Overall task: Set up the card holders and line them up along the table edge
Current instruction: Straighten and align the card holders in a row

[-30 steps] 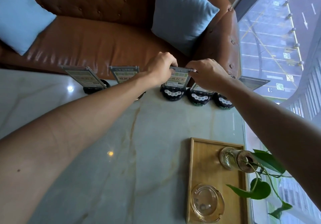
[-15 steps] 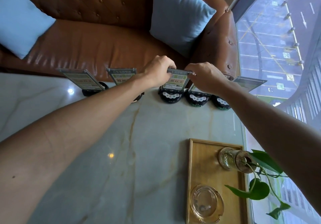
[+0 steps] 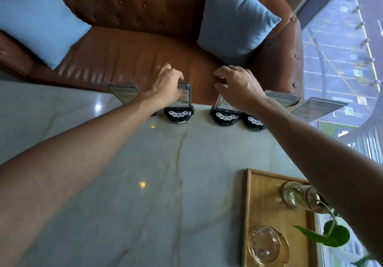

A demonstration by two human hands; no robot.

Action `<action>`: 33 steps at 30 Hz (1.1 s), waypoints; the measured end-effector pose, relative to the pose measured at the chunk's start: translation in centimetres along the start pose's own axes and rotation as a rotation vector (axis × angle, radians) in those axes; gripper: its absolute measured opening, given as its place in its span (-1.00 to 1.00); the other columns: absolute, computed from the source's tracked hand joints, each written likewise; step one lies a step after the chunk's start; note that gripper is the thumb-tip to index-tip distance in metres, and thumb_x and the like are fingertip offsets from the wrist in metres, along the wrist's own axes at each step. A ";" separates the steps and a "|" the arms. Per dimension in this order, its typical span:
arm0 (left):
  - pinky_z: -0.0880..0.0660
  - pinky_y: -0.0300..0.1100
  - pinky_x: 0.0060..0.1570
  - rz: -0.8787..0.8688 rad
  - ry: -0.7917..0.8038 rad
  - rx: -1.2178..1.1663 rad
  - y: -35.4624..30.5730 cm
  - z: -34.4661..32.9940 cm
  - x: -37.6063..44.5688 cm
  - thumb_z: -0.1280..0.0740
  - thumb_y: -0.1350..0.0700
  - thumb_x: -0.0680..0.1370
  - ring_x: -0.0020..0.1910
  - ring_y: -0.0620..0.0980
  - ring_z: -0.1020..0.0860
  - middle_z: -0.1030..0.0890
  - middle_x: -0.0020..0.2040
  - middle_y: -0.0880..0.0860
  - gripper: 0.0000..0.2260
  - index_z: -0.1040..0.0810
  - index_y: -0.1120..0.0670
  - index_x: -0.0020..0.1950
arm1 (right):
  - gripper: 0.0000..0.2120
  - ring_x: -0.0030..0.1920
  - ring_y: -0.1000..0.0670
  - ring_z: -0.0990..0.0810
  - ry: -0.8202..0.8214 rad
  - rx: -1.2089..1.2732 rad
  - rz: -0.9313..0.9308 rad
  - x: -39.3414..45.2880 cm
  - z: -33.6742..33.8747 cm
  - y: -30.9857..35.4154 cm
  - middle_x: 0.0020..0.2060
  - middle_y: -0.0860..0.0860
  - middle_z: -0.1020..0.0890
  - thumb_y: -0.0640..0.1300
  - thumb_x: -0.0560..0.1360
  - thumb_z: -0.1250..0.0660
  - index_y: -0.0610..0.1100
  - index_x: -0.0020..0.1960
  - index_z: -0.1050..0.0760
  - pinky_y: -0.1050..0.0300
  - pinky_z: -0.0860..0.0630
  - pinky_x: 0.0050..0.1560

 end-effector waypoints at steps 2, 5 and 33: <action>-0.48 0.02 0.18 -0.008 0.022 -0.040 0.2 0.0 -0.6 -0.32 0.32 0.55 0.20 0.21 -0.54 -0.65 0.11 0.23 -0.77 -0.67 0.18 0.16 | -0.76 0.03 -0.22 -0.59 0.001 0.010 0.022 0.3 -0.2 2.0 -0.02 -0.13 -0.66 -0.13 0.50 -0.28 -0.18 0.12 -0.56 -0.10 -0.49 0.08; -0.53 -0.10 -0.16 0.040 0.025 -0.134 0.3 0.6 -1.5 -0.32 0.22 0.57 -0.07 0.15 -0.65 -0.71 -0.02 0.20 -0.83 -0.69 0.18 0.07 | -0.77 0.00 -0.23 -0.60 -0.002 0.043 0.044 0.6 -0.2 4.0 -0.04 -0.13 -0.67 -0.17 0.48 -0.27 -0.17 0.09 -0.59 -0.10 -0.53 0.05; -0.50 -0.09 -0.18 -0.274 -0.049 -0.186 3.1 -0.1 1.4 -0.32 0.37 0.49 -0.03 0.08 -0.63 -0.70 -0.03 0.06 -0.77 -0.63 0.09 0.01 | -0.83 -0.13 -0.15 -0.63 0.198 -0.040 0.011 3.7 -3.3 4.7 -0.17 -0.07 -0.69 -0.09 0.55 -0.27 -0.05 0.01 -0.64 0.05 -0.46 -0.17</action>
Point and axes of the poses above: each hand's wrist, its own x-axis towards the middle knuckle, its own z-axis out of the back of the hand, y = z × x, the point moved 2 cm from there along x, towards the middle knuckle
